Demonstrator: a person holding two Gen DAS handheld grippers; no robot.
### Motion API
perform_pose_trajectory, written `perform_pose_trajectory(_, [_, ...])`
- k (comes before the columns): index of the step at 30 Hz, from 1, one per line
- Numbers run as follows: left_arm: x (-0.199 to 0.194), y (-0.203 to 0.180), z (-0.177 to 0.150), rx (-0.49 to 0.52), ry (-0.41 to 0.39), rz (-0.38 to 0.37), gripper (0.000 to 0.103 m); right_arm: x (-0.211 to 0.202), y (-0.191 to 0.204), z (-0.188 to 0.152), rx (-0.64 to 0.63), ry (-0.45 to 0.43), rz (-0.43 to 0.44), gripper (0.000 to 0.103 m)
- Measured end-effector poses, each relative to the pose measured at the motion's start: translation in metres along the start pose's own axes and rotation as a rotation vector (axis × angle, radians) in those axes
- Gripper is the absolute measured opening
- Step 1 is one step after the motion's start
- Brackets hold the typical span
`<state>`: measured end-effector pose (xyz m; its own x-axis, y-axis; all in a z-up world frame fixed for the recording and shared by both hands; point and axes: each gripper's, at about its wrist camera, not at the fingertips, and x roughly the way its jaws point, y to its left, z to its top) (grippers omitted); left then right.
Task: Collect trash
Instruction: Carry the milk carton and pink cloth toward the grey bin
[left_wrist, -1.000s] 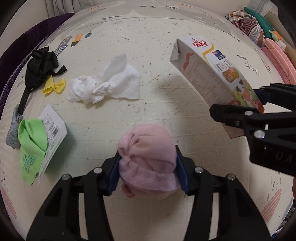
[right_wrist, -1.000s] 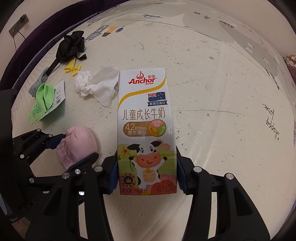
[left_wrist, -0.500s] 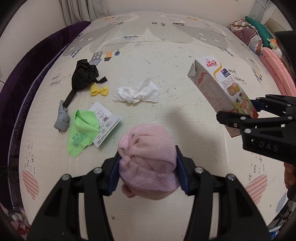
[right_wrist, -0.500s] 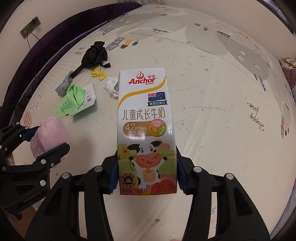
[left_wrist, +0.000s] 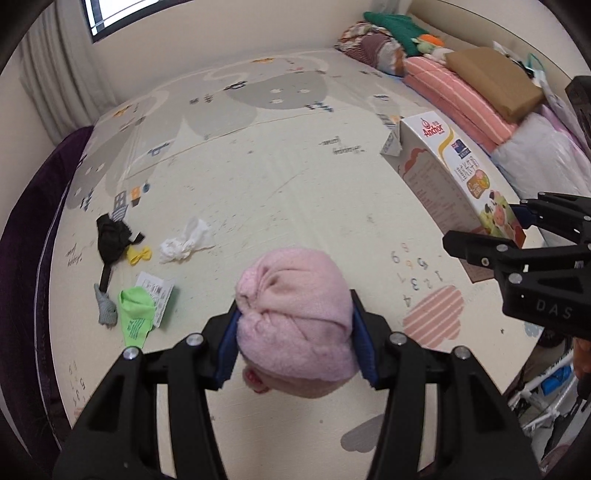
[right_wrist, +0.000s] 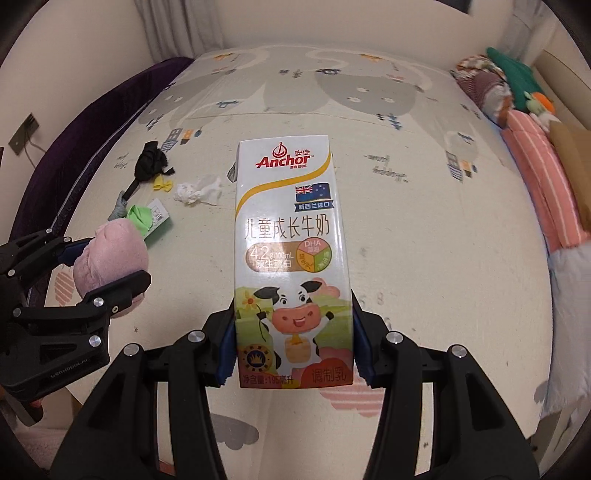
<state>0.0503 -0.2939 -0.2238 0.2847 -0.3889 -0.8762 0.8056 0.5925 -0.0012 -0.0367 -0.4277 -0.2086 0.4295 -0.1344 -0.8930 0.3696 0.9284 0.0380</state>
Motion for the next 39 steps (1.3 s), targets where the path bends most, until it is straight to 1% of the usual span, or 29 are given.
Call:
perform_pose_trajectory(5, [-0.017, -0.074, 0.01, 0.189, -0.03, -0.093, 0.053, -0.052, -0.059, -0.063, 0.176, -0.015, -0.097, 0.049])
perform_pose_trajectory(10, [-0.032, -0.166, 0.009, 0.379, -0.054, -0.186, 0.053, -0.101, -0.12, -0.149, 0.375, -0.016, -0.191, 0.049])
perform_pose_trajectory(12, [-0.038, -0.203, 0.002, 0.442, -0.063, -0.216, 0.053, -0.121, -0.144, -0.188, 0.447, -0.017, -0.229, 0.049])
perform_pose_trajectory(15, [-0.046, -0.269, -0.011, 0.528, -0.062, -0.264, 0.053, -0.149, -0.179, -0.251, 0.549, -0.011, -0.28, 0.049])
perform_pose_trajectory(19, [-0.053, -0.352, -0.038, 0.603, -0.033, -0.356, 0.053, -0.183, -0.222, -0.333, 0.664, 0.004, -0.352, 0.049])
perform_pose_trajectory(22, [-0.055, -0.408, -0.062, 0.647, -0.005, -0.42, 0.053, -0.2, -0.252, -0.39, 0.758, 0.022, -0.378, 0.049])
perform_pose_trajectory(24, [-0.054, -0.445, -0.08, 0.67, 0.021, -0.457, 0.053, -0.203, -0.267, -0.422, 0.808, 0.046, -0.386, 0.049])
perform_pose_trajectory(27, [-0.043, -0.489, -0.103, 0.725, 0.054, -0.494, 0.053, -0.197, -0.286, -0.459, 0.869, 0.064, -0.382, 0.049])
perform_pose_trajectory(31, [-0.017, -0.537, -0.136, 0.806, 0.093, -0.519, 0.055, -0.171, -0.304, -0.495, 0.926, 0.084, -0.367, 0.05])
perform_pose_trajectory(35, [0.024, -0.57, -0.165, 0.885, 0.127, -0.536, 0.055, -0.137, -0.321, -0.524, 0.969, 0.098, -0.354, 0.05])
perform_pose_trajectory(39, [0.07, -0.593, -0.183, 0.935, 0.155, -0.541, 0.055, -0.097, -0.342, -0.545, 0.999, 0.115, -0.35, 0.05])
